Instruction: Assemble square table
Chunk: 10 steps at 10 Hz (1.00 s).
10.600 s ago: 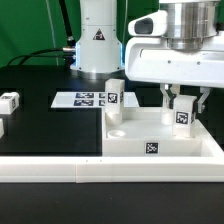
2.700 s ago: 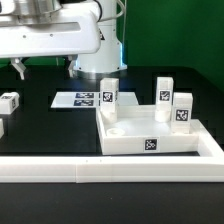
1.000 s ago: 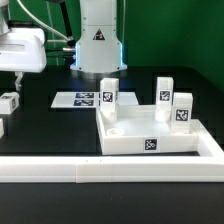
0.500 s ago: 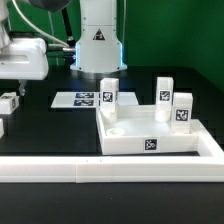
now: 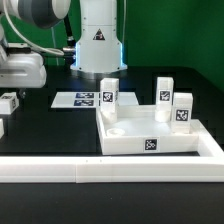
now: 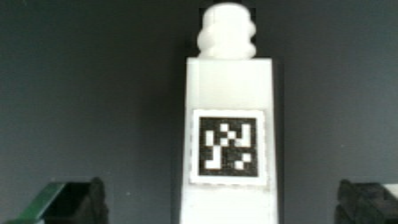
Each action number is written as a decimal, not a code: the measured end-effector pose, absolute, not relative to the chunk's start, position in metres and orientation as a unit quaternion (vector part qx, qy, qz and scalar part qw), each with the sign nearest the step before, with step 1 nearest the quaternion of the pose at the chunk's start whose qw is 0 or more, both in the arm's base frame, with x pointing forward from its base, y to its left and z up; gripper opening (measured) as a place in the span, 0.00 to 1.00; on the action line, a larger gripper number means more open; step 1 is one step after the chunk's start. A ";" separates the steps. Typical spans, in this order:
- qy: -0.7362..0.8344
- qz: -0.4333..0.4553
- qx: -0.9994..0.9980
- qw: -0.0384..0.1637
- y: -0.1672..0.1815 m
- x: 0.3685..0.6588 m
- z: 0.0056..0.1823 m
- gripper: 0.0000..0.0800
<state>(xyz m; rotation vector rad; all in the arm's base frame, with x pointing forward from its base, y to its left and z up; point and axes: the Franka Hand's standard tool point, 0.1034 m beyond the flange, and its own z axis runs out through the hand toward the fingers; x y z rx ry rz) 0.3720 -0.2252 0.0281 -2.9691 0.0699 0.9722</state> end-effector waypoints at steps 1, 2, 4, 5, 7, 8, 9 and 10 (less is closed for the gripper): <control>0.024 0.345 -0.938 0.015 -0.223 0.368 0.028 0.81; 0.025 0.369 -0.929 0.013 -0.227 0.365 0.024 0.81; 0.025 0.415 -0.910 -0.001 -0.238 0.349 0.016 0.81; 0.028 0.437 -0.899 -0.005 -0.235 0.345 0.014 0.81; 0.029 0.454 -0.890 -0.005 -0.229 0.345 0.010 0.81; 0.028 0.454 -0.890 -0.006 -0.226 0.347 0.010 0.81; 0.028 0.456 -0.890 -0.005 -0.225 0.348 0.011 0.81; 0.027 0.457 -0.889 -0.002 -0.225 0.351 0.014 0.81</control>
Offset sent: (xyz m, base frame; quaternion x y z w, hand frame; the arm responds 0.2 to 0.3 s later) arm -0.0193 -0.0292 -0.0088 -0.0598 -0.1897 -0.0032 0.9800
